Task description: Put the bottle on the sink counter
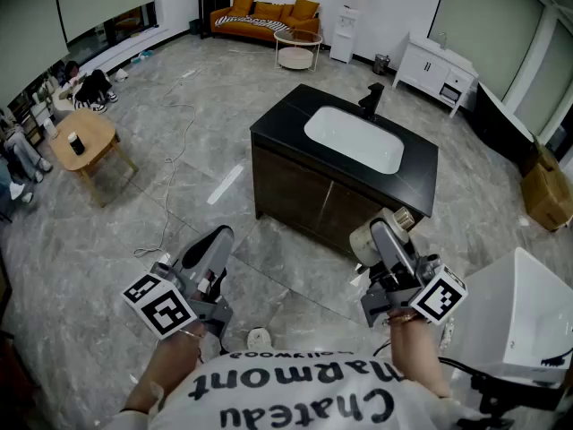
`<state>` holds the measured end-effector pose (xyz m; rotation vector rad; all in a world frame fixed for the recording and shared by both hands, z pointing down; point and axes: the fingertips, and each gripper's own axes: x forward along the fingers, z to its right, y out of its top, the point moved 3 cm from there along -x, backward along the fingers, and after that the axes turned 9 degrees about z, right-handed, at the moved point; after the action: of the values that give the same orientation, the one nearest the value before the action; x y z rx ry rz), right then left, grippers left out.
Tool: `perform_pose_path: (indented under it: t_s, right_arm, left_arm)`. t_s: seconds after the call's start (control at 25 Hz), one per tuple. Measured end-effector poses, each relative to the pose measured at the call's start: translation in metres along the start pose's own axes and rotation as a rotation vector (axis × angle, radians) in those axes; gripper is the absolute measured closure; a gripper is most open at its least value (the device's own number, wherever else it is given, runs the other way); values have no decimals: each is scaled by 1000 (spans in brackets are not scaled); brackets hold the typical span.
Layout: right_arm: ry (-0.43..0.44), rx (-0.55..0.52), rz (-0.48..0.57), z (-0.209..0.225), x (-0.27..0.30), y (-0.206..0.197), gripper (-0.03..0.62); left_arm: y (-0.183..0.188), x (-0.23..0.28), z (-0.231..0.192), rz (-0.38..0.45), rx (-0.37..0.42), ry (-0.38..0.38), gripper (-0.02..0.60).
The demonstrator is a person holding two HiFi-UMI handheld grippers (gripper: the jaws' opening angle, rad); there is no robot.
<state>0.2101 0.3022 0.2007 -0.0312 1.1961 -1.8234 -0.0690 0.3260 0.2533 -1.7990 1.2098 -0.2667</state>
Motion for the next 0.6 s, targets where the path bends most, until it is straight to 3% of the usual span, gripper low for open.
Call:
perform_pose_path:
  t_s: [0.6]
  right_arm:
    - [-28, -4, -5, -1, 2, -4, 253]
  left_arm:
    - [-2, 4, -19, -27, -4, -7, 566]
